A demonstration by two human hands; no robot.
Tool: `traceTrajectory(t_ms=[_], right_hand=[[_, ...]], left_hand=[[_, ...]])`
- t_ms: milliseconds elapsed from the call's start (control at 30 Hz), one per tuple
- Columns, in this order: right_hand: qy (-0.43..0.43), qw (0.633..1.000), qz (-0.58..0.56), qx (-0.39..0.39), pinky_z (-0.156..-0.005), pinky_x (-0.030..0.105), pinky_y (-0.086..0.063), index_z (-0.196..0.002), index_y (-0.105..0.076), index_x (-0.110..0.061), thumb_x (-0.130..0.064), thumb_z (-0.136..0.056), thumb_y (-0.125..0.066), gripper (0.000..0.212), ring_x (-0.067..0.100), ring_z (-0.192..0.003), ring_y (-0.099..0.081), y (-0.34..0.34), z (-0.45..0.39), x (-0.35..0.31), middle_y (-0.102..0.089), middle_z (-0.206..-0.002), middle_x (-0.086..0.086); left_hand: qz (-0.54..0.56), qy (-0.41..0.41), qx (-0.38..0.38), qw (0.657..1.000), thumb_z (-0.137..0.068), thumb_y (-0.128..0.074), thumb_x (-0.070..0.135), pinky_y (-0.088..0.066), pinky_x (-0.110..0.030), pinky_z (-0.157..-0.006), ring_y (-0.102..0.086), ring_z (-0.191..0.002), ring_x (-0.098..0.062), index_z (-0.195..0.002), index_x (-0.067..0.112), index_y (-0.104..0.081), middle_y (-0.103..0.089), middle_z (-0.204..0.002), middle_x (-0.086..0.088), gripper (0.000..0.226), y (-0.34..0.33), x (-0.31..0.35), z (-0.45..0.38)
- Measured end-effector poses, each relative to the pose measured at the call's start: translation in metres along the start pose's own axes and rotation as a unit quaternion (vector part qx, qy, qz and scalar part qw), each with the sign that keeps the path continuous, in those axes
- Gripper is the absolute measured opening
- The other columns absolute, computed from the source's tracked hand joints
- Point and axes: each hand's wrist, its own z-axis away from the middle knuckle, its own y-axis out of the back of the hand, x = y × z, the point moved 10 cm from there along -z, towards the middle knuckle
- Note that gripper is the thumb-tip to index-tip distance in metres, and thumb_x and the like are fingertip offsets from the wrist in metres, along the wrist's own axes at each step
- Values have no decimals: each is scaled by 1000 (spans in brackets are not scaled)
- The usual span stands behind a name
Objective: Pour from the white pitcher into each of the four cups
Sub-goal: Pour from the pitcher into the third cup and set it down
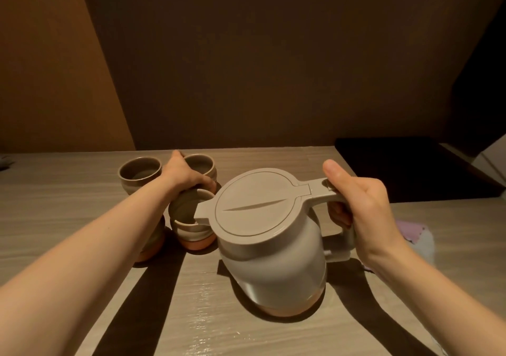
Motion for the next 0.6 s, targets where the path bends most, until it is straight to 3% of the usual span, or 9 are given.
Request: traceTrajectory(t_ms=[100,200,367,467,600], right_hand=[[11,1000,13,1,-45,19,-31,-41,-43,-11,-54,-81,-65,64,10,-41,-32,2,1,2,-35,-41,-4],[17,1000,26,6,-45,19,-33,-44,-42,-3,-54,-80,-63,66,11,-41,-33,3,3,3,-35,-42,-3],[-11,1000,14,16,-44,21,-28,-42,-46,-10,-39,-85,-67,56,11,-42,-31,2,6,4,-35,-42,-3],[-43,999,6,27,-42,19,-27,-35,-46,-22,-28,-91,-62,58,7,-40,-32,4,8,8,-36,-40,-6],[-75,997,1,36,-45,25,-24,-43,-47,-16,-30,-89,-62,50,12,-45,-31,6,16,11,-34,-50,4]], left_hand=[[10,-10,13,1000,-61,-91,22,-52,-37,-68,-57,-91,-27,-132,15,-34,-53,-111,-12,91,6,4,1],[21,-30,32,999,-61,-91,21,-55,-43,-81,-58,-100,-29,-131,16,-35,-54,-117,-13,90,15,8,3],[23,-157,98,982,-61,-91,24,-48,-40,-93,-49,-121,-29,-136,16,-35,-49,-131,-11,94,42,36,20],[52,-202,126,970,-60,-91,24,-46,-40,-96,-47,-122,-26,-137,18,-35,-47,-134,-10,95,62,50,38],[93,-234,134,958,-59,-91,23,-43,-32,-91,-44,-117,-16,-136,21,-36,-45,-133,-3,95,80,58,67]])
